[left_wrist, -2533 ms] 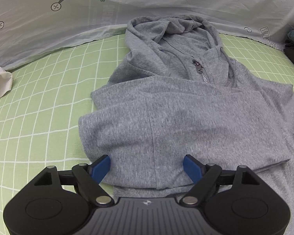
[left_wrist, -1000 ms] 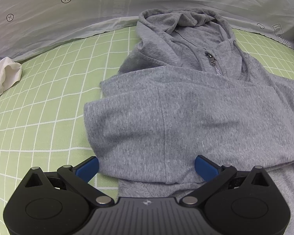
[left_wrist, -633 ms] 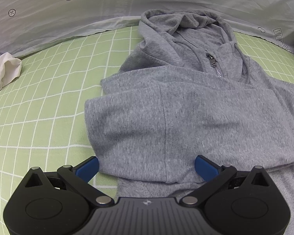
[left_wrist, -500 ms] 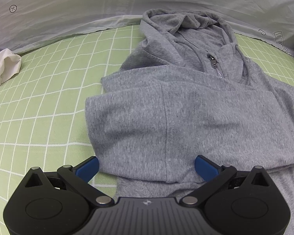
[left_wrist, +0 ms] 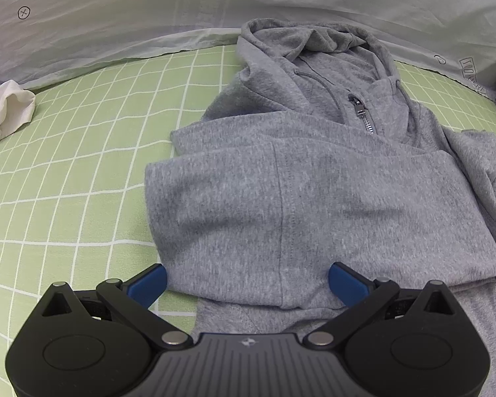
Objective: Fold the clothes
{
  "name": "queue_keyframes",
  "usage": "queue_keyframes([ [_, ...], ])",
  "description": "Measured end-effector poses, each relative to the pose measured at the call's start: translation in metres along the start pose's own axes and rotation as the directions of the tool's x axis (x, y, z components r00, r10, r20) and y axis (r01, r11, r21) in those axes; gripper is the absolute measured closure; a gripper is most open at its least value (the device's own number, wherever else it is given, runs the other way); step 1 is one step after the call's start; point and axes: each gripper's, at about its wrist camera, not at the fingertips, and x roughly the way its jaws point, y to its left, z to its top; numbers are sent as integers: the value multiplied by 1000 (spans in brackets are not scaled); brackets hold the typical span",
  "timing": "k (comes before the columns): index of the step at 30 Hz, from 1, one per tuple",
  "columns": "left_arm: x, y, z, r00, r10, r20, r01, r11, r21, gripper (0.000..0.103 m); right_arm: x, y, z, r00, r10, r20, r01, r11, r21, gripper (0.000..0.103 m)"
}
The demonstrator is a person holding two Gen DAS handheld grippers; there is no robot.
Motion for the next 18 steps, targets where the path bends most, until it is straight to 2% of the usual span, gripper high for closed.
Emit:
queue_keyframes([
  [3, 0, 0, 0, 1000, 0, 3, 0, 1000, -1, 0, -4, 17, 3, 998, 69, 2, -69, 998, -2, 87],
  [6, 0, -1, -1, 1000, 0, 7, 0, 1000, -2, 0, -1, 46, -8, 985, 164, -44, -167, 984, -56, 87],
  [9, -1, 0, -2, 1000, -1, 12, 1, 1000, -5, 0, 6, 77, -29, 967, 221, -124, -240, 956, -166, 85],
  [11, -1, -1, -3, 1000, -1, 14, 1, 1000, -7, 0, 12, 96, -47, 960, 214, -178, -257, 928, -270, 82],
  [13, -1, -1, -3, 1000, -1, 12, 1, 1000, -10, 0, 10, 103, -52, 955, 222, -195, -275, 909, -312, 75],
  [14, -1, -1, -3, 1000, 0, 10, 0, 1000, -13, 0, 7, 106, -52, 954, 228, -195, -283, 902, -326, 65],
  [15, -1, -1, -3, 1000, 0, 8, 0, 1000, -15, 0, 3, 107, -50, 954, 234, -190, -287, 899, -331, 48],
  [16, -1, -1, -3, 1000, 0, 6, 0, 1000, -18, 0, -4, 107, -46, 957, 239, -167, -283, 899, -335, 39],
  [17, -2, -1, -3, 1000, 0, 3, 0, 1000, -22, 0, -11, 106, -42, 959, 244, -145, -279, 899, -338, 25],
  [18, -2, 0, -3, 1000, -2, -2, 2, 999, -32, 0, -19, 104, -38, 964, 244, -110, -267, 902, -339, 19],
])
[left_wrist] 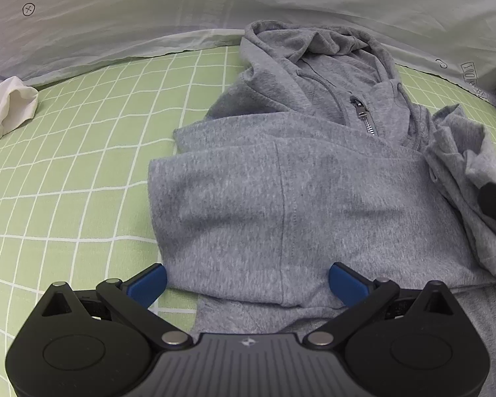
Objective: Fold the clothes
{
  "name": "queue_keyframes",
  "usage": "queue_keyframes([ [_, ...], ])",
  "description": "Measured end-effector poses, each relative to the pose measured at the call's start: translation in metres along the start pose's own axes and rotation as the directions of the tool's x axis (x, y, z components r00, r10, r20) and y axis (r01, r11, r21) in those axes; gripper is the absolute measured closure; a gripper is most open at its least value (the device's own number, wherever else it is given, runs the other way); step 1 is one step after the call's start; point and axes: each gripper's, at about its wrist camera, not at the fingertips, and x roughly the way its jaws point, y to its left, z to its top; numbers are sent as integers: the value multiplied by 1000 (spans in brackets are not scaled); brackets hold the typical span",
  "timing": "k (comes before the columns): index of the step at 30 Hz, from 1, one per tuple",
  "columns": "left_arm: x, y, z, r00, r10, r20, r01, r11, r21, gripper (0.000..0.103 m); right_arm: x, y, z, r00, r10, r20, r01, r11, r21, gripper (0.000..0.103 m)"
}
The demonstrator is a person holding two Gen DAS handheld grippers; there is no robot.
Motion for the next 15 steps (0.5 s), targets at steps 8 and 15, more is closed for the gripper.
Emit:
queue_keyframes([
  [8, -19, 5, -3, 999, -32, 6, 33, 998, -62, 1, -36, -51, -2, 934, -351, 60, 344, 933, 101, 2],
  [15, -44, -8, 14, 996, -73, 58, 77, 995, -64, 1, -29, -98, -46, 805, -587, -91, 594, 798, 105, 2],
])
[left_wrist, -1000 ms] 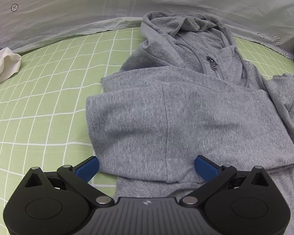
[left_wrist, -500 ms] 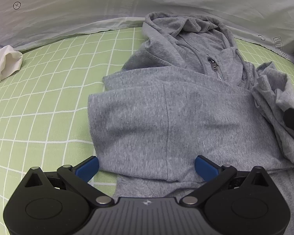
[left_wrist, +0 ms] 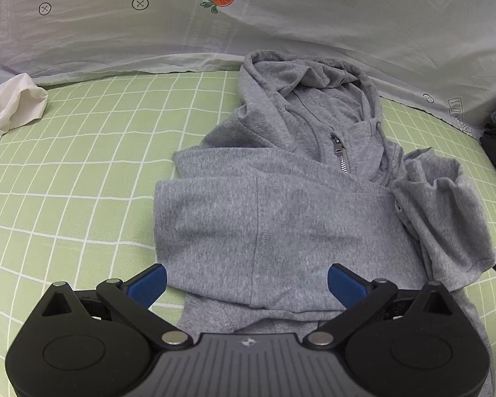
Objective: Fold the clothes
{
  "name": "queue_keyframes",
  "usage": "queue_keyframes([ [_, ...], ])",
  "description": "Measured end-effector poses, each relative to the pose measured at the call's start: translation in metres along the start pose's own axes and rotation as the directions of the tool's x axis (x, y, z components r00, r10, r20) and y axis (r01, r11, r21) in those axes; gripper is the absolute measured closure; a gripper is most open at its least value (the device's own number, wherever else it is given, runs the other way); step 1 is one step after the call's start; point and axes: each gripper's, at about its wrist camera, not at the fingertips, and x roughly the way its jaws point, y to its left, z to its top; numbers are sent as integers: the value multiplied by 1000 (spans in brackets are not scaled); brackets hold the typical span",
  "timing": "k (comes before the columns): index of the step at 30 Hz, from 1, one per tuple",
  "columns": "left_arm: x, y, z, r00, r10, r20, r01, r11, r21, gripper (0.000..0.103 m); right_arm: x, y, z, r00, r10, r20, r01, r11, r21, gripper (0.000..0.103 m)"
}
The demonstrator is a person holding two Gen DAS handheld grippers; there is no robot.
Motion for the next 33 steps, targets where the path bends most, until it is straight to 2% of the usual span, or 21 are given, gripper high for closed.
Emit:
queue_keyframes([
  [3, -4, -13, 10, 999, -30, 19, 30, 999, 17, 2, 7, -17, -10, 999, -40, -20, 41, 998, 50, 1],
  [7, -11, -37, 19, 993, -106, 50, 103, 993, 56, 9, 18, -44, -16, 995, -63, -74, 78, 975, 208, 1],
  [8, -13, -43, 21, 989, -136, 56, 133, 989, 63, 14, 19, -46, -18, 995, -79, -68, 91, 974, 209, 0],
  [9, -16, -49, 22, 983, -173, 62, 169, 983, 70, 16, 20, -48, -19, 994, -94, -62, 105, 972, 210, 0],
  [11, -21, -59, 23, 969, -238, 72, 232, 969, 79, 29, 22, -50, -21, 992, -118, -53, 126, 972, 200, 0],
  [15, -29, -76, 27, 934, -350, 75, 342, 935, 94, 40, 22, -46, -25, 990, -142, -26, 144, 974, 177, 0],
  [18, -29, -85, 28, 913, -401, 72, 393, 914, 104, 47, 23, -46, -24, 990, -137, -24, 139, 975, 173, 0],
  [19, -28, -88, 28, 909, -411, 73, 402, 909, 110, 59, 23, -46, -24, 990, -136, -24, 138, 975, 172, 0],
  [20, -25, -90, 29, 906, -420, 61, 412, 905, 110, 76, 23, -46, -23, 991, -135, -23, 137, 976, 171, 0],
  [21, -22, -92, 30, 902, -429, 46, 422, 900, 109, 80, 23, -46, -24, 991, -134, -23, 136, 976, 171, 0],
  [23, -16, -95, 31, 901, -434, 29, 430, 898, 90, 81, 24, -46, -24, 991, -133, -23, 135, 976, 170, 0],
  [26, -10, -95, 33, 887, -461, 19, 459, 887, 53, 81, 24, -46, -24, 991, -133, -23, 135, 976, 171, 0],
  [33, -11, -103, 38, 871, -490, 14, 489, 871, 50, 78, 24, -46, -23, 991, -132, -22, 134, 976, 170, 0],
])
